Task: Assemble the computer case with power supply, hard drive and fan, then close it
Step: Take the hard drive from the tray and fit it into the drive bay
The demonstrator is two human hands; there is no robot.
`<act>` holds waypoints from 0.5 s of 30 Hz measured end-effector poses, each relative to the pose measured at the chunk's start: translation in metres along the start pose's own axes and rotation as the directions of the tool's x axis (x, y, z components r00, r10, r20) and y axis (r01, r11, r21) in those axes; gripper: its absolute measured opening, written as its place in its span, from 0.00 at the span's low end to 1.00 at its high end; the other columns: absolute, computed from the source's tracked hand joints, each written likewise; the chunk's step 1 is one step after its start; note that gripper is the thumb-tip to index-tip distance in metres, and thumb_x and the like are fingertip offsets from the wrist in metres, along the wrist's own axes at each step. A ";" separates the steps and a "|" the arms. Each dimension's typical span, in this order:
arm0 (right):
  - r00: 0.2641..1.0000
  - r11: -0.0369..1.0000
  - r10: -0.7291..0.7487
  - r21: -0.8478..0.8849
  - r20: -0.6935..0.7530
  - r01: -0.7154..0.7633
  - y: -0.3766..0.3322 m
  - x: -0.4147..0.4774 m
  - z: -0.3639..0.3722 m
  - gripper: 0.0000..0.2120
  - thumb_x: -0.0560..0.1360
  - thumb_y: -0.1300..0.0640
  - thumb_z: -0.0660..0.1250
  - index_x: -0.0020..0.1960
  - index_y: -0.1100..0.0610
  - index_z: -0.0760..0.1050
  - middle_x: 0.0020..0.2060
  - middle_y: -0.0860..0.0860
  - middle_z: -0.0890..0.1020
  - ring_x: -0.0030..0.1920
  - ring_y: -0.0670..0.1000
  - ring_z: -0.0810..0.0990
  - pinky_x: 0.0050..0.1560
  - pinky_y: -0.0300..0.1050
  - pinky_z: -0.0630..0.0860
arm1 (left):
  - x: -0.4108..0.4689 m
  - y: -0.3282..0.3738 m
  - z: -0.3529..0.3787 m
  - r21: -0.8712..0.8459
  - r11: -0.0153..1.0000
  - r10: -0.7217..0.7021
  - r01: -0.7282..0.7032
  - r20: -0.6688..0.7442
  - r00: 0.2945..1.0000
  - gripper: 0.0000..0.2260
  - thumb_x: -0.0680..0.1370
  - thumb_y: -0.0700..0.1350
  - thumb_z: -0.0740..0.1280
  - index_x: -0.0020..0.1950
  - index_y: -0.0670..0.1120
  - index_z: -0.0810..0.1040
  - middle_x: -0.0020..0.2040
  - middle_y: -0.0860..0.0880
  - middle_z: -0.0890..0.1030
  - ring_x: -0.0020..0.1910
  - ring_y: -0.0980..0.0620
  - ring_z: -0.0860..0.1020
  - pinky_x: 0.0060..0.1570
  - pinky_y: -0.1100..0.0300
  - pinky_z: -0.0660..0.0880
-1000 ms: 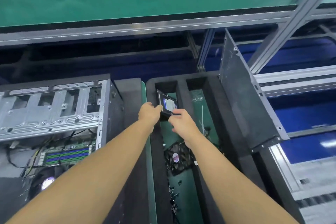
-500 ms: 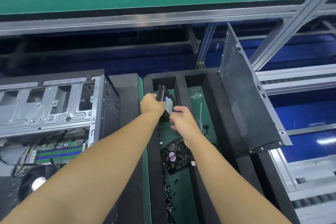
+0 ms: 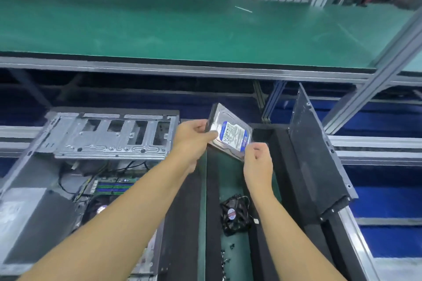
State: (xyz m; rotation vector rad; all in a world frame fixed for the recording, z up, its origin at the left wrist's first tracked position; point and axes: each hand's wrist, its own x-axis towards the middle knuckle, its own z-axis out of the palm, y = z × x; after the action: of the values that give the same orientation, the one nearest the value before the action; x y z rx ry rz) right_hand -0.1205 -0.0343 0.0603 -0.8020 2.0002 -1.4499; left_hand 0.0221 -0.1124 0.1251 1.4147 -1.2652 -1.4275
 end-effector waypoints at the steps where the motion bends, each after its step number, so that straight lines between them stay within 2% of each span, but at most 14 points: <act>1: 0.999 1.000 0.000 0.001 0.048 0.000 -0.014 -0.007 0.005 0.09 0.79 0.47 0.60 0.46 0.49 0.74 0.33 0.45 0.80 0.34 0.47 0.75 0.36 0.38 0.71 | -0.010 0.009 -0.009 0.068 0.991 0.120 -0.118 -0.021 0.993 0.15 0.72 0.39 0.75 0.57 0.46 0.82 0.53 0.52 0.82 0.51 0.53 0.81 0.51 0.61 0.76; 3: 0.979 0.993 0.055 0.095 0.197 -0.075 -0.047 -0.020 0.018 0.20 0.80 0.38 0.56 0.51 0.52 0.77 0.35 0.47 0.83 0.35 0.49 0.79 0.38 0.44 0.74 | -0.029 0.025 -0.029 0.240 0.907 0.358 -0.345 -0.013 0.934 0.15 0.71 0.38 0.75 0.55 0.51 0.81 0.50 0.55 0.80 0.48 0.56 0.80 0.53 0.63 0.75; 4: 0.954 0.966 0.109 0.195 0.281 -0.168 -0.064 -0.027 0.026 0.26 0.81 0.34 0.54 0.56 0.54 0.78 0.40 0.49 0.86 0.37 0.50 0.83 0.38 0.46 0.77 | -0.036 0.032 -0.039 0.321 0.830 0.471 -0.456 0.032 0.881 0.16 0.71 0.37 0.75 0.56 0.51 0.81 0.51 0.55 0.79 0.48 0.57 0.79 0.54 0.65 0.74; 6: 0.867 0.807 0.194 0.428 0.458 -0.406 -0.092 -0.041 0.038 0.37 0.77 0.26 0.55 0.64 0.57 0.77 0.51 0.59 0.87 0.47 0.58 0.87 0.41 0.53 0.83 | -0.048 0.042 -0.063 0.439 0.624 0.645 -0.647 0.178 0.743 0.17 0.72 0.34 0.73 0.57 0.50 0.80 0.52 0.55 0.77 0.51 0.58 0.76 0.55 0.72 0.70; 8: 0.761 0.581 0.104 0.581 0.641 -0.569 -0.110 -0.055 0.045 0.45 0.71 0.23 0.62 0.68 0.60 0.76 0.60 0.64 0.83 0.58 0.64 0.84 0.51 0.61 0.82 | -0.055 0.047 -0.091 0.478 0.397 0.730 -0.783 0.352 0.585 0.18 0.71 0.30 0.70 0.57 0.46 0.80 0.53 0.51 0.77 0.53 0.54 0.75 0.54 0.69 0.69; 10: 0.671 0.420 -0.053 0.626 0.740 -0.657 -0.119 -0.071 0.050 0.43 0.72 0.30 0.66 0.71 0.65 0.73 0.65 0.65 0.79 0.63 0.64 0.81 0.59 0.62 0.78 | -0.059 0.048 -0.119 0.479 0.150 0.762 -0.865 0.502 0.410 0.17 0.70 0.28 0.69 0.57 0.40 0.80 0.53 0.44 0.78 0.52 0.46 0.77 0.51 0.55 0.77; 11: 0.659 0.420 -0.072 0.622 0.749 -0.661 -0.121 -0.080 0.055 0.37 0.75 0.38 0.67 0.70 0.67 0.72 0.65 0.64 0.79 0.61 0.63 0.81 0.59 0.61 0.78 | -0.061 0.047 -0.132 0.475 0.048 0.765 -0.879 0.548 0.338 0.17 0.70 0.28 0.70 0.57 0.39 0.81 0.53 0.43 0.79 0.51 0.43 0.78 0.48 0.49 0.78; 12: 0.660 0.468 -0.076 0.611 0.748 -0.638 -0.122 -0.089 0.061 0.29 0.76 0.47 0.67 0.68 0.68 0.73 0.62 0.64 0.80 0.57 0.62 0.82 0.58 0.60 0.79 | -0.061 0.044 -0.145 0.459 -0.026 0.763 -0.888 0.583 0.279 0.17 0.70 0.29 0.70 0.57 0.39 0.81 0.55 0.42 0.79 0.52 0.42 0.78 0.47 0.46 0.79; 13: 0.671 0.519 -0.071 0.602 0.738 -0.607 -0.121 -0.097 0.067 0.25 0.74 0.55 0.67 0.66 0.67 0.73 0.61 0.64 0.79 0.54 0.62 0.81 0.57 0.60 0.78 | -0.059 0.037 -0.159 0.436 -0.061 0.755 -0.898 0.609 0.244 0.18 0.70 0.31 0.71 0.60 0.40 0.81 0.59 0.42 0.78 0.57 0.43 0.77 0.52 0.46 0.78; 14: 0.685 0.550 -0.059 0.597 0.726 -0.584 -0.120 -0.106 0.073 0.24 0.71 0.60 0.67 0.65 0.65 0.73 0.60 0.66 0.78 0.53 0.63 0.81 0.58 0.62 0.77 | -0.057 0.028 -0.174 0.429 -0.046 0.741 -0.902 0.621 0.257 0.22 0.71 0.36 0.71 0.65 0.43 0.78 0.66 0.43 0.75 0.64 0.44 0.74 0.62 0.46 0.74; 15: 0.705 0.557 -0.037 0.600 0.708 -0.574 -0.117 -0.112 0.080 0.25 0.68 0.64 0.67 0.66 0.64 0.72 0.61 0.67 0.78 0.54 0.65 0.80 0.59 0.66 0.75 | -0.054 0.018 -0.190 0.453 0.030 0.722 -0.891 0.607 0.332 0.27 0.71 0.42 0.72 0.71 0.47 0.73 0.73 0.45 0.68 0.72 0.45 0.67 0.69 0.47 0.67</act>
State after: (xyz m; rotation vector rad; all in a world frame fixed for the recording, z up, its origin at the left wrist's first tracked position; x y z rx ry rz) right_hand 0.0305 -0.0320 0.1592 -0.4161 0.7162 -1.3736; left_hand 0.2133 -0.0905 0.1749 0.5384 -2.4553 -0.1114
